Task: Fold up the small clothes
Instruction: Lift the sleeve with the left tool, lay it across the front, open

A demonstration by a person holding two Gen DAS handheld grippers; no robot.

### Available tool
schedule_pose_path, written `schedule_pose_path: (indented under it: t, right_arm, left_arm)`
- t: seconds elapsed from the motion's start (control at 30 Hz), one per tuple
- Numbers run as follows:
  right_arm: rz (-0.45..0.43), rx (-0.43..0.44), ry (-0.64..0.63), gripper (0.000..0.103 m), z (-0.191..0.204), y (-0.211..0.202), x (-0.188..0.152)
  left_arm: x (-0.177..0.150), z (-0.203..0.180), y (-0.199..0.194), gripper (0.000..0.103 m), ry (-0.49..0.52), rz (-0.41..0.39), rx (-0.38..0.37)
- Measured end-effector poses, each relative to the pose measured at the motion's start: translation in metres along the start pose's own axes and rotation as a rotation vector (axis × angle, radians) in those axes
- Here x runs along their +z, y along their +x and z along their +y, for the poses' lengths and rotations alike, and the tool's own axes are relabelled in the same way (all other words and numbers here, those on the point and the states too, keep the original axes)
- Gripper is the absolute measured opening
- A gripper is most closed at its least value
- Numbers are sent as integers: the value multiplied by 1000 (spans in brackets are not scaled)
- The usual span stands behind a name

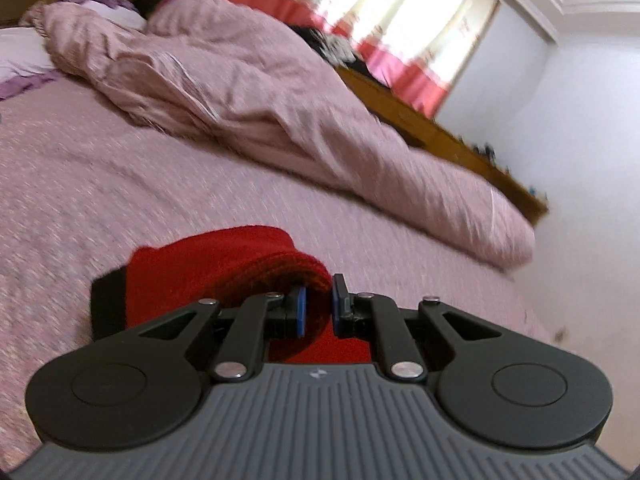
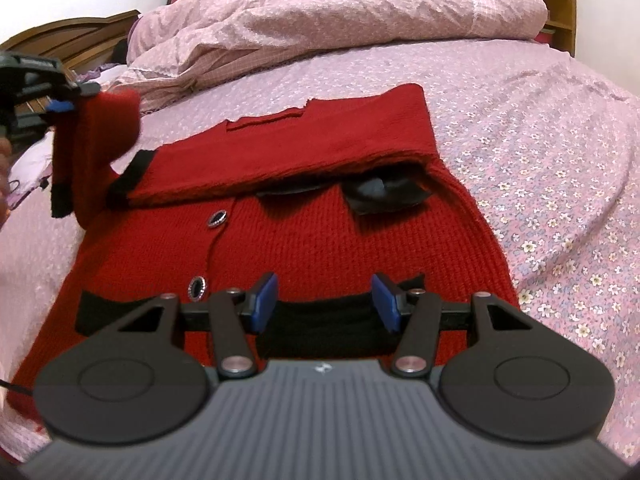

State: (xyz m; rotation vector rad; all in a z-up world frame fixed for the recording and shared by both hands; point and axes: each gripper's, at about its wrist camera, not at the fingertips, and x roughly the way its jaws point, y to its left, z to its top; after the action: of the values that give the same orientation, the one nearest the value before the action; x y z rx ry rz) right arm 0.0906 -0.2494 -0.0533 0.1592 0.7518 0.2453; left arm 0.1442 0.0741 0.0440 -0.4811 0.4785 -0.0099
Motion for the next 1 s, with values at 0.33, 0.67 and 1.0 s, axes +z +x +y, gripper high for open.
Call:
schedule_pose_path:
  t: [0.33,0.67,1.0]
  right_arm:
    - [29,-12,30,55,-9,16,11]
    - [53,-22,29,55,-7,21,15]
    - [27,19,-42,55,16,12,27]
  left_arm:
    - [-44,-11,62,15,117,195,-6]
    - [-63,-11,58,28,221,300,28]
    - [-63,15,9,59,293,299,189]
